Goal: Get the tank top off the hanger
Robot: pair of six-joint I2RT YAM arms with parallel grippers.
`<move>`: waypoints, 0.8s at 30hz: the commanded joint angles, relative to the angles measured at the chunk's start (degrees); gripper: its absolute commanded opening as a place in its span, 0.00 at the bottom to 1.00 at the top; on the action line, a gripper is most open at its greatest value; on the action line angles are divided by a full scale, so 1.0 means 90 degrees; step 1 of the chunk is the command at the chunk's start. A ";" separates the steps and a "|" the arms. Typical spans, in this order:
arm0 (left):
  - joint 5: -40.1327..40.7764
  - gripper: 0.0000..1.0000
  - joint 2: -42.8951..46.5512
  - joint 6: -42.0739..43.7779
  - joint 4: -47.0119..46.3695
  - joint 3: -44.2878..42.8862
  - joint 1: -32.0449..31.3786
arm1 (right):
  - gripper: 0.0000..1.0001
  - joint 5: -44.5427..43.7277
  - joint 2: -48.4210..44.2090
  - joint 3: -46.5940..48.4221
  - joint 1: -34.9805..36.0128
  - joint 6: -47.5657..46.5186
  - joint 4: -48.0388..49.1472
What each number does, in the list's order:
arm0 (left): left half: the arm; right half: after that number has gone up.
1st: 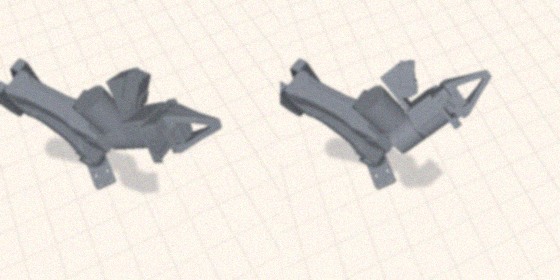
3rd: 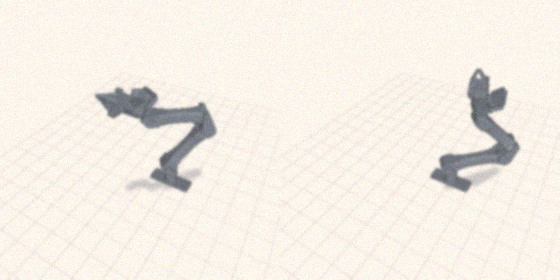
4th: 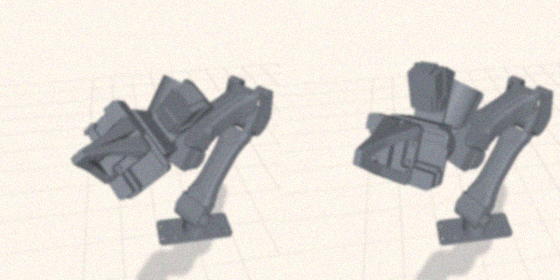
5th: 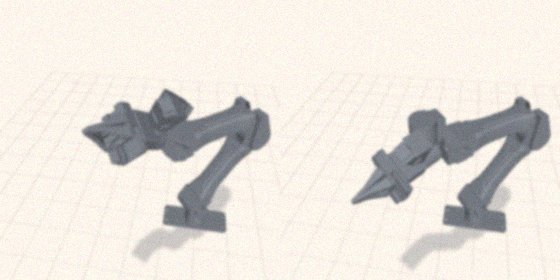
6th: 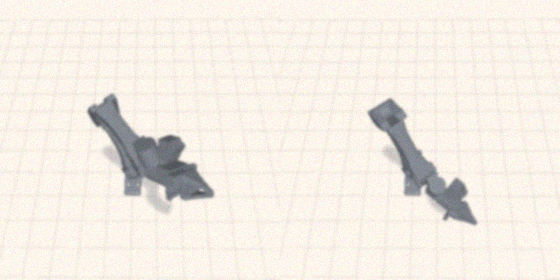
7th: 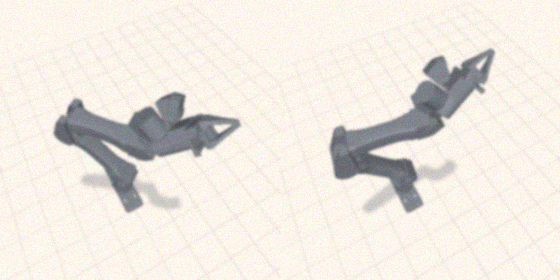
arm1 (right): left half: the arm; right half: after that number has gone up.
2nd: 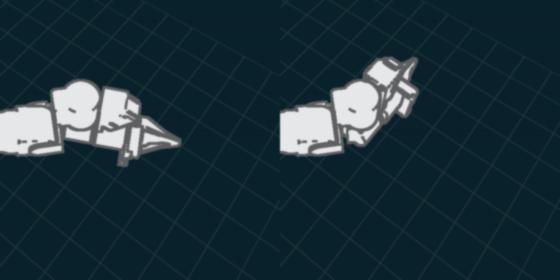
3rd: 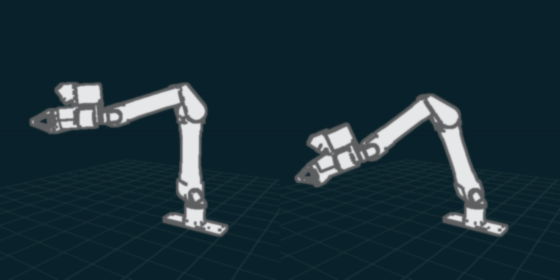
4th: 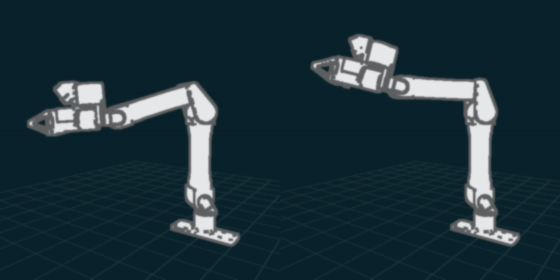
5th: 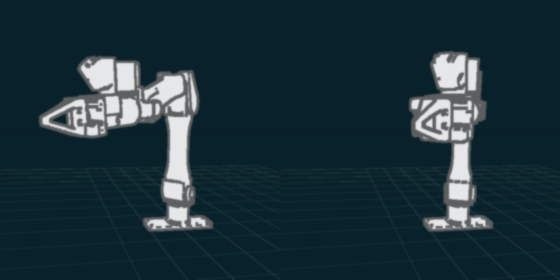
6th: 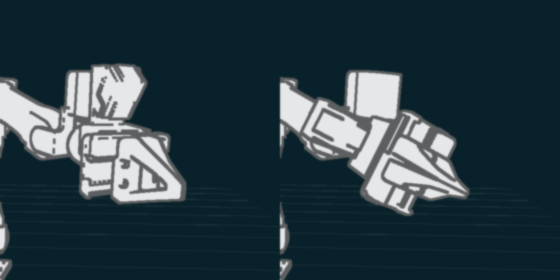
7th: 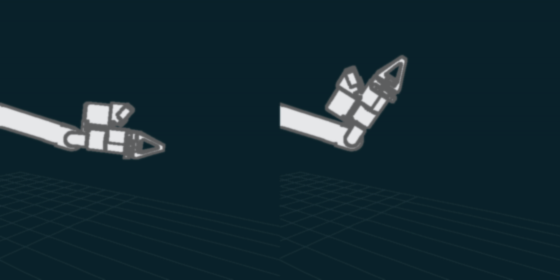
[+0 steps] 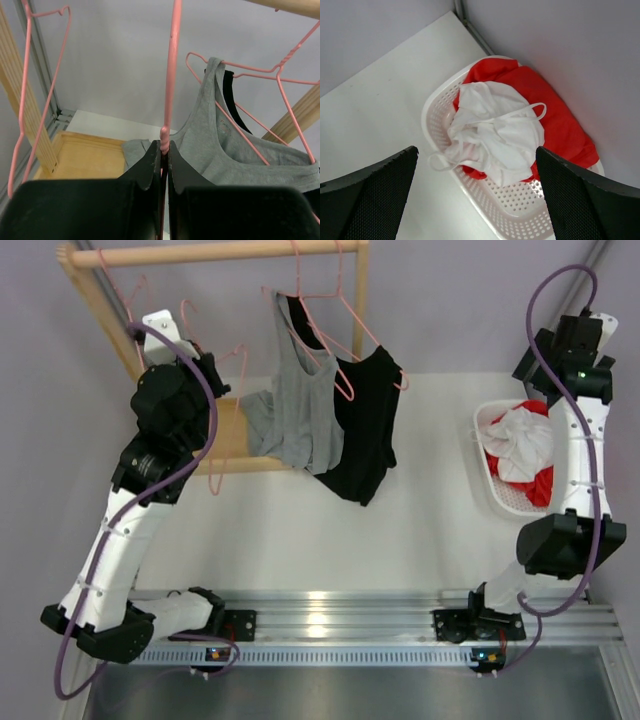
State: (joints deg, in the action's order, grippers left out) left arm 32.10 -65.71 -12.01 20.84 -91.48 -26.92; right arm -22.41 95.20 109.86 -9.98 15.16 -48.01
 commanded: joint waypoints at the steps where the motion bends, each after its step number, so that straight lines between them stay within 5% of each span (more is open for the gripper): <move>1: 0.0378 0.00 -0.0471 0.0259 0.0320 -0.0888 0.0032 | 1.00 0.0830 -0.0723 -0.0078 0.0073 0.0113 -0.0193; 24: -0.1184 0.00 -0.3342 0.0377 0.0692 -0.4901 0.2385 | 0.99 0.1748 -0.1330 0.0370 0.0366 -0.0005 -0.0047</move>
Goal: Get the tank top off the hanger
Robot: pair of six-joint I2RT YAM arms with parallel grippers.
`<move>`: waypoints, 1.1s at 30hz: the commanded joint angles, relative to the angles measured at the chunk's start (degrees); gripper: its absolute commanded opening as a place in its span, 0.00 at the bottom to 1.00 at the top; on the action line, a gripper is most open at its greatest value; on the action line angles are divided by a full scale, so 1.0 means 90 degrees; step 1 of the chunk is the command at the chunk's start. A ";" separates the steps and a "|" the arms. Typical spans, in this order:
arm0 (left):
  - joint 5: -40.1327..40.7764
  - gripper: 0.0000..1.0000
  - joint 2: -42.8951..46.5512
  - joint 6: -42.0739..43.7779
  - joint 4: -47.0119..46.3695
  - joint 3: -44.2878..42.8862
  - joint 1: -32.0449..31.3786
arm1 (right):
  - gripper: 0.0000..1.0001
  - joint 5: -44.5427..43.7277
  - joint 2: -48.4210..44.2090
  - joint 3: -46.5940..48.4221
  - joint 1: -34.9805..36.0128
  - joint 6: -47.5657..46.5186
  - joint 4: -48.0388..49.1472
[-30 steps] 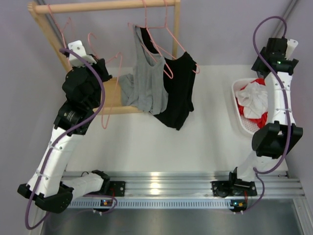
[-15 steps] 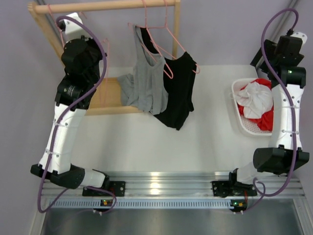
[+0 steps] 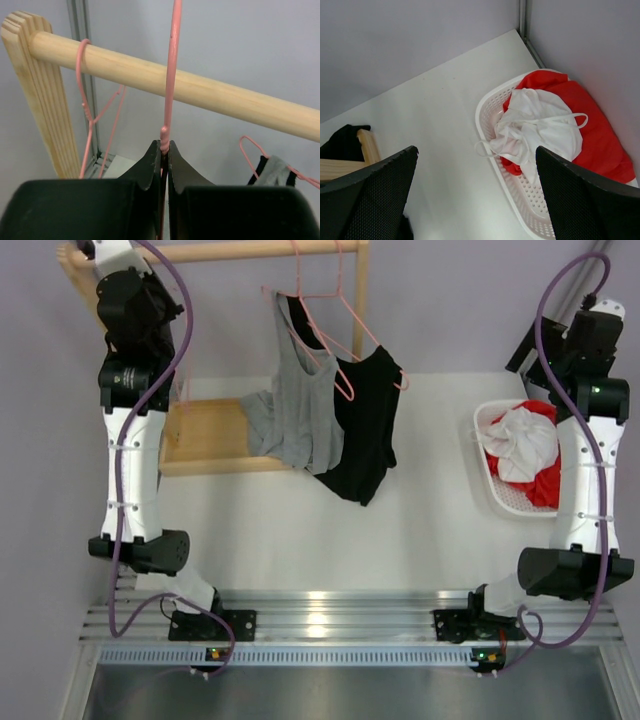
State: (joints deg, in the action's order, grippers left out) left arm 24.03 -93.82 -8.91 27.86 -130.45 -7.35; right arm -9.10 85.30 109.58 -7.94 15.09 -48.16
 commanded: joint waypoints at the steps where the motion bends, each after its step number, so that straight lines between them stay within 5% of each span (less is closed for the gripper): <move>1: -0.0297 0.00 -0.0336 0.0062 -0.0087 -0.0738 0.0241 | 0.99 0.0298 -0.0210 0.0451 0.0160 -0.0026 -0.0039; 12: -0.0668 0.00 -0.1440 0.0140 -0.0683 -0.1531 0.0748 | 0.99 0.0620 -0.0034 0.1105 0.0326 -0.0085 -0.0049; 25: -0.0737 0.01 -0.1090 -0.0124 -0.0683 -0.0731 0.1198 | 0.99 0.0806 -0.0063 0.1047 0.0404 -0.0095 -0.0039; 31: -0.0581 0.38 -0.0807 -0.0045 -0.0673 -0.0525 0.1198 | 1.00 0.0807 -0.0132 0.0930 0.0463 -0.0095 0.0000; 33: -0.0600 0.43 -0.0718 -0.0104 -0.0683 -0.0505 0.1188 | 0.99 0.0826 -0.0171 0.0852 0.0463 -0.0114 0.0029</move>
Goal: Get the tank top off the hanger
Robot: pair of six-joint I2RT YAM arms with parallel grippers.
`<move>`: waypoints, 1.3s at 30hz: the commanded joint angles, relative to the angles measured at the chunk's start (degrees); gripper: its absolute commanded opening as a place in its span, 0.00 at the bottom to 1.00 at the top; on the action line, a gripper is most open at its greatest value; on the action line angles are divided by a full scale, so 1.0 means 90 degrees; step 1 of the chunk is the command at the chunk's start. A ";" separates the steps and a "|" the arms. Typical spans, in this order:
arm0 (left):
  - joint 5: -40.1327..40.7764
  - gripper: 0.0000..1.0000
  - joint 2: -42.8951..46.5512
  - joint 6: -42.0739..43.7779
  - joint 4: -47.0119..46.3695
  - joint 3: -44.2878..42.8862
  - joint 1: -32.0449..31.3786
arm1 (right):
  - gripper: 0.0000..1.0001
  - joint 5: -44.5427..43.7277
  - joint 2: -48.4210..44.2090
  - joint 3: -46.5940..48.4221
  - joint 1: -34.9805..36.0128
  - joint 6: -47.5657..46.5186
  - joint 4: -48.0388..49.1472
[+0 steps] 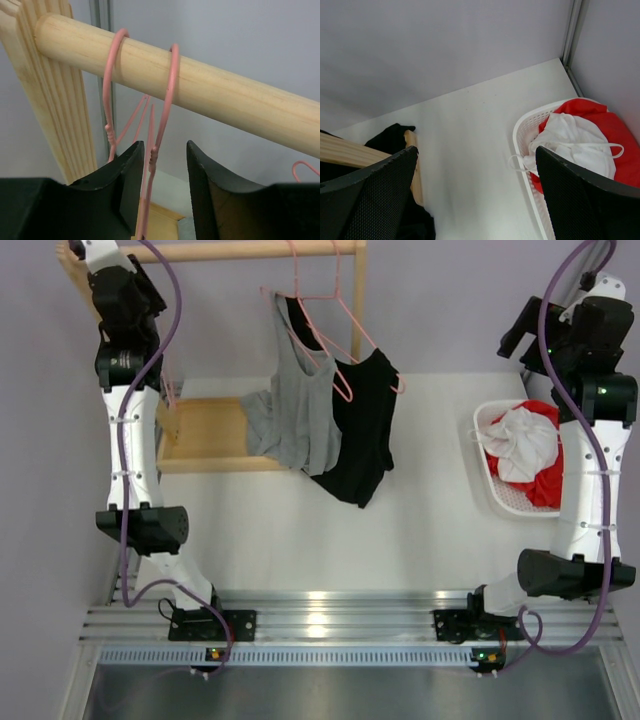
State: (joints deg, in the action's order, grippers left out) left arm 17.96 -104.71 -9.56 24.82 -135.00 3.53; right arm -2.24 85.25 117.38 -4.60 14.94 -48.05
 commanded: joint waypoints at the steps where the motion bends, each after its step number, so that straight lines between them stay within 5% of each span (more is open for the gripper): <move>1: 0.0056 0.45 0.0636 -0.0070 -0.0346 0.0039 -0.0011 | 0.99 0.0063 -0.0176 -0.0025 0.0101 -0.0088 0.0027; 13: -0.0598 0.58 0.1526 -0.0461 -0.0345 0.0136 -0.0148 | 1.00 0.0171 -0.0322 -0.0279 0.0160 -0.0029 0.0144; 18: -0.0541 0.61 0.1517 -0.0345 -0.0346 0.0293 -0.1064 | 0.99 0.0210 -0.0391 -0.0435 0.0218 -0.0010 0.0212; 23: 0.0660 0.71 0.1224 0.0214 -0.0346 0.0147 -0.2412 | 0.99 0.0210 -0.0468 -0.0523 0.0238 -0.0009 0.0222; 30: 0.0690 0.77 0.0980 0.0027 -0.0355 0.0011 -0.3106 | 0.99 0.0200 -0.0527 -0.0543 0.0238 -0.0019 0.0222; 35: 0.0925 0.94 0.0560 0.0378 -0.0365 -0.0234 -0.3643 | 0.99 0.0200 -0.0566 -0.0533 0.0238 0.0020 0.0222; 39: 0.0798 0.98 0.0306 0.0311 -0.0394 -0.0313 -0.3722 | 0.99 0.0210 -0.0586 -0.0533 0.0238 0.0010 0.0212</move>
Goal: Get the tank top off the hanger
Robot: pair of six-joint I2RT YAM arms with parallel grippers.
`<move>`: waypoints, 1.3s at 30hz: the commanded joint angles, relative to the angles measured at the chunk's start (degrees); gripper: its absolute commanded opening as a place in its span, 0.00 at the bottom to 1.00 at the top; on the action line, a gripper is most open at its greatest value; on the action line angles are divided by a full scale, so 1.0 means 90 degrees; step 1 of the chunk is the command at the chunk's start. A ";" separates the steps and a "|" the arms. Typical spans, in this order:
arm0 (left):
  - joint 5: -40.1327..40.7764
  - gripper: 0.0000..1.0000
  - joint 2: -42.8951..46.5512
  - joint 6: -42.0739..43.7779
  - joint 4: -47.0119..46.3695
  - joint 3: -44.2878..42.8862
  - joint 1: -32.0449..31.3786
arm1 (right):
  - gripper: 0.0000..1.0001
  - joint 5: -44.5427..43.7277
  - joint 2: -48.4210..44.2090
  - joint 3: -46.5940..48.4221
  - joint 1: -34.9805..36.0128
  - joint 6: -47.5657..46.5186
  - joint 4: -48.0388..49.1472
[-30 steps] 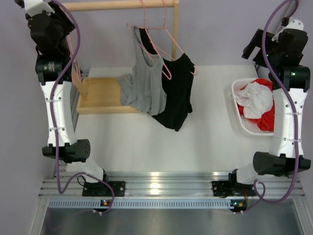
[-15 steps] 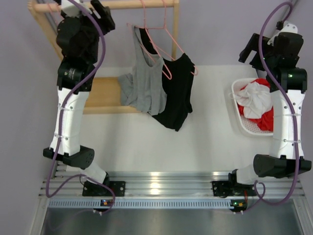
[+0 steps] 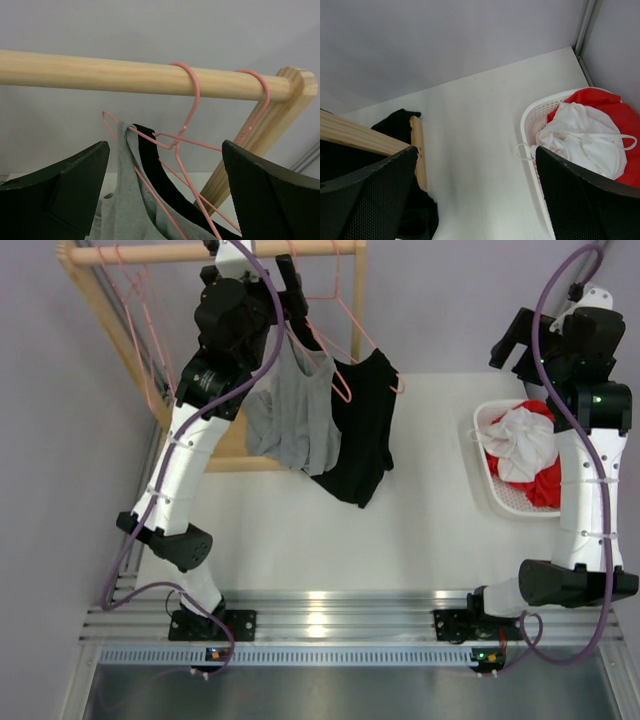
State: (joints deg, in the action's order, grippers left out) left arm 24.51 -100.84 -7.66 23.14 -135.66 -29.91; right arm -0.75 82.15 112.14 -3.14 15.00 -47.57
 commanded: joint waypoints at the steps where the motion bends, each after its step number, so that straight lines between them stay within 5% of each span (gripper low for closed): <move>1: 0.0011 0.98 -0.0211 0.0080 -0.0217 -0.0269 -0.0007 | 0.99 0.0035 -0.0241 0.0040 0.0075 -0.0007 0.0159; 28: 0.0977 0.93 -0.1306 0.0470 -0.0901 -0.0474 -0.0036 | 0.99 0.0210 -0.0202 0.0079 0.0075 -0.0124 0.0169; 32: 0.1182 0.78 -0.1238 0.0548 -0.1076 -0.0270 -0.0036 | 0.99 0.0211 -0.0202 0.0070 0.0075 -0.0134 0.0169; 33: 0.1212 0.63 -0.1131 0.0558 -0.1212 -0.0172 -0.0036 | 0.99 0.0211 -0.0202 0.0060 0.0075 -0.0134 0.0169; 36: 0.1319 0.44 -0.0935 0.0587 -0.1408 0.0140 -0.0046 | 0.99 0.0230 -0.0192 0.0040 0.0075 -0.0124 0.0169; 39: 0.1388 0.35 -0.0808 0.0656 -0.1457 0.0287 -0.0036 | 0.99 0.0259 -0.0202 0.0021 0.0075 -0.0114 0.0169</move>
State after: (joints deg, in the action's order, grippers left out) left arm 34.70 -111.79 -2.92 14.28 -134.28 -30.17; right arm 0.62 81.43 112.14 -3.14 14.52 -47.57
